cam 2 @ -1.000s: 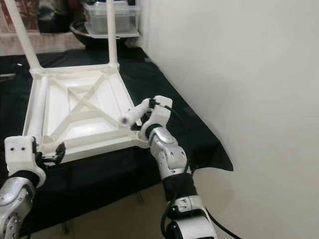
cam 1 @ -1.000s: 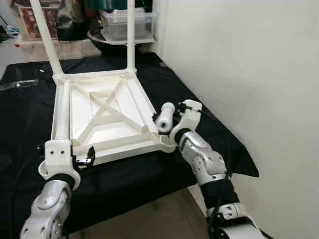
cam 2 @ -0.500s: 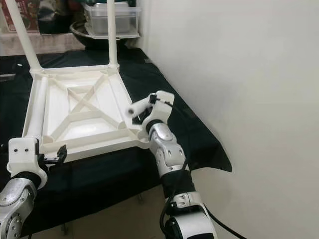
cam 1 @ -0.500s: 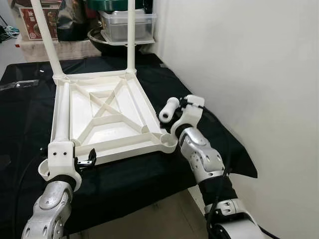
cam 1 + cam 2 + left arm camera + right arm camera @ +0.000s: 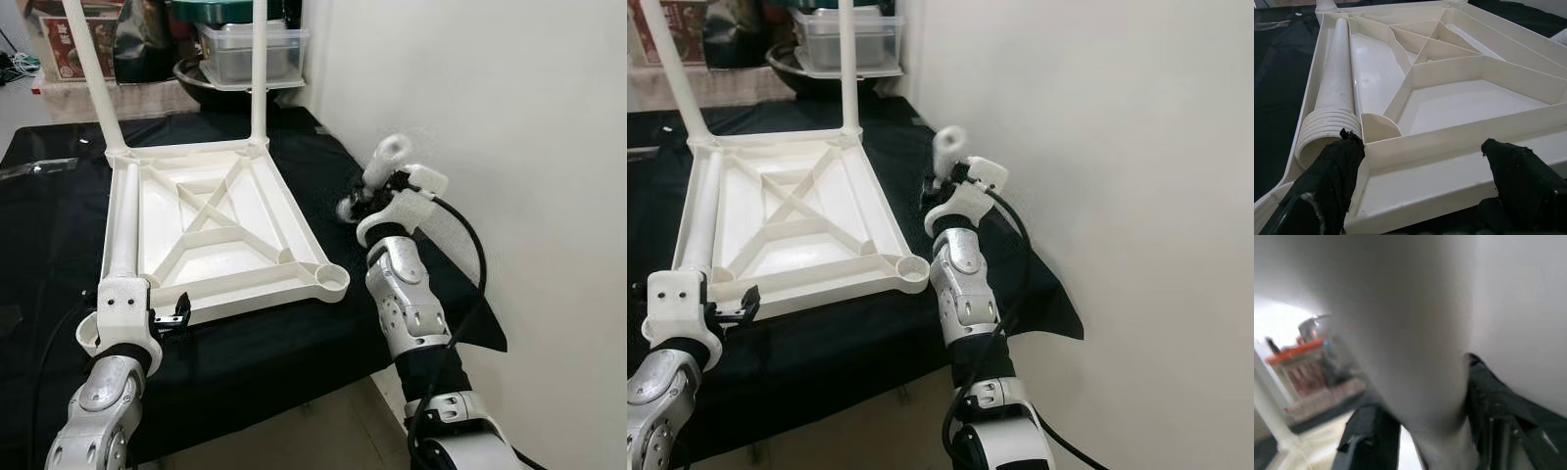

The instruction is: Building children table

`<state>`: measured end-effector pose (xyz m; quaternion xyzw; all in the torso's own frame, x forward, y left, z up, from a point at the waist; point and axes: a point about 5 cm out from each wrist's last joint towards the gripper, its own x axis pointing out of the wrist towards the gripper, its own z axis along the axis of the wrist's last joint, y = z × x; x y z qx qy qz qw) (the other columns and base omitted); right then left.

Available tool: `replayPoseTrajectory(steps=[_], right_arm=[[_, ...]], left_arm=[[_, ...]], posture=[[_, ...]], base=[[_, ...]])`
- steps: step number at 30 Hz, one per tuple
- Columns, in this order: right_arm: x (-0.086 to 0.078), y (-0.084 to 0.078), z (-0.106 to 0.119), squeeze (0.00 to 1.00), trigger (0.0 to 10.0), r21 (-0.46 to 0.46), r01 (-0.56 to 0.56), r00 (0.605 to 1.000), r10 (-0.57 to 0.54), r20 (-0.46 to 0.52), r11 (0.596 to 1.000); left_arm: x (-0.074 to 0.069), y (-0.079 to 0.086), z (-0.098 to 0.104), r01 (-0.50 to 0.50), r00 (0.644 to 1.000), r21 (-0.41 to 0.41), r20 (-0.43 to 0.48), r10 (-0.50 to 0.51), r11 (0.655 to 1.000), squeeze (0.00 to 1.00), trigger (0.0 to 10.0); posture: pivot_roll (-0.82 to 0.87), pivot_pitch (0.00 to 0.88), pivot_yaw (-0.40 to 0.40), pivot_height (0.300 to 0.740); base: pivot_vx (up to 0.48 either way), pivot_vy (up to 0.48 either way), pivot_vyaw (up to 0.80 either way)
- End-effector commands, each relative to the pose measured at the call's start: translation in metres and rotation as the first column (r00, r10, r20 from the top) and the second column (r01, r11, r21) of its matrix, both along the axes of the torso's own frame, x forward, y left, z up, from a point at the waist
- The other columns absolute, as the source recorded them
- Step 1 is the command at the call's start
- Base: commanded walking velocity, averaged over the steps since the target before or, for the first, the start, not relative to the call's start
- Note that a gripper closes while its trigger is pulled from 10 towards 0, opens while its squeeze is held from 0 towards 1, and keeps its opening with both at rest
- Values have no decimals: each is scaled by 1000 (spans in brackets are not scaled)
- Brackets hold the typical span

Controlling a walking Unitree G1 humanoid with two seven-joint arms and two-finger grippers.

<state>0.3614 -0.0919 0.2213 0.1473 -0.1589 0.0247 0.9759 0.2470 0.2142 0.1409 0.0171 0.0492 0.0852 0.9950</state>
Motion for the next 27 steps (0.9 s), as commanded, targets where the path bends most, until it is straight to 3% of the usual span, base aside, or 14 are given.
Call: replayPoseTrajectory(steps=[1, 10, 12, 13, 14, 15, 16, 18, 19, 22, 23, 25, 27], right_arm=[[0, 14, 8, 0, 0, 48, -19, 999, 17, 29, 999], [6, 6, 16, 0, 0, 54, 14, 996, -18, 85, 998], [13, -9, 31, 0, 0, 79, 56, 990, -66, 126, 995], [13, -9, 31, 0, 0, 79, 56, 990, -66, 126, 995], [18, -22, 45, 0, 0, 105, 93, 982, -109, 157, 990], [18, -22, 45, 0, 0, 105, 93, 982, -109, 157, 990], [24, -38, 63, 0, 0, 137, 125, 971, -150, 186, 983], [26, -48, 74, 0, 0, 160, 143, 963, -175, 206, 977], [32, -57, 89, 0, 0, 217, 105, 967, -151, 205, 970], [36, -61, 100, 0, 0, 261, 38, 975, -93, 203, 965], [41, -57, 111, 0, 0, 284, -129, 976, 70, 208, 950], [43, -44, 127, 0, 0, 249, -445, 888, 389, 245, 860], [43, -44, 127, 0, 0, 249, -445, 888, 389, 245, 860]], left_arm=[[1, 0, -2, -1, 1000, 12, -5, 1, 1000, 0, 10000], [2, -1, -2, -1, 1000, 16, -2, 1, 1000, 0, 10000], [4, 1, 1, 1, 1000, 22, 15, -2, 1000, 0, 10000], [4, 1, 1, 1, 1000, 22, 15, -2, 1000, 0, 10000], [5, 1, 4, 7, 1000, 24, 28, -8, 1000, 0, 10000], [5, 1, 4, 7, 1000, 24, 28, -8, 1000, 0, 10000], [6, 1, 6, 20, 999, 25, 41, -21, 999, 0, 10000], [6, 2, 8, 29, 998, 25, 49, -30, 999, 0, 10000], [6, 1, 12, 64, 996, 22, 63, -66, 998, 0, 10000], [6, 1, 16, 104, 991, 13, 79, -104, 995, 0, 10000], [4, 1, 26, 174, 978, 19, 111, -175, 985, 0, 10000], [-2, 5, 52, 310, 932, 103, 163, -324, 945, 0, 10000], [-2, 5, 52, 310, 932, 103, 163, -324, 945, 0, 10000]], posture=[[127, 0, -116, 740], [130, 0, -115, 740], [127, 0, -109, 740], [127, 0, -109, 740], [123, 0, -104, 740], [123, 0, -104, 740], [119, 0, -100, 740], [116, 0, -99, 740], [115, 0, -98, 740], [115, 0, -98, 740], [113, 0, -93, 740], [115, 0, -92, 740], [115, 0, -92, 740]], base=[[0, 0, 0], [0, 0, 0], [0, 0, 0], [0, 0, 0], [0, 0, 0], [0, 0, 0], [0, 0, 0], [0, 0, 0], [0, 0, 0], [0, 0, 0], [0, 0, 0], [0, 0, 0], [0, 0, 0]])
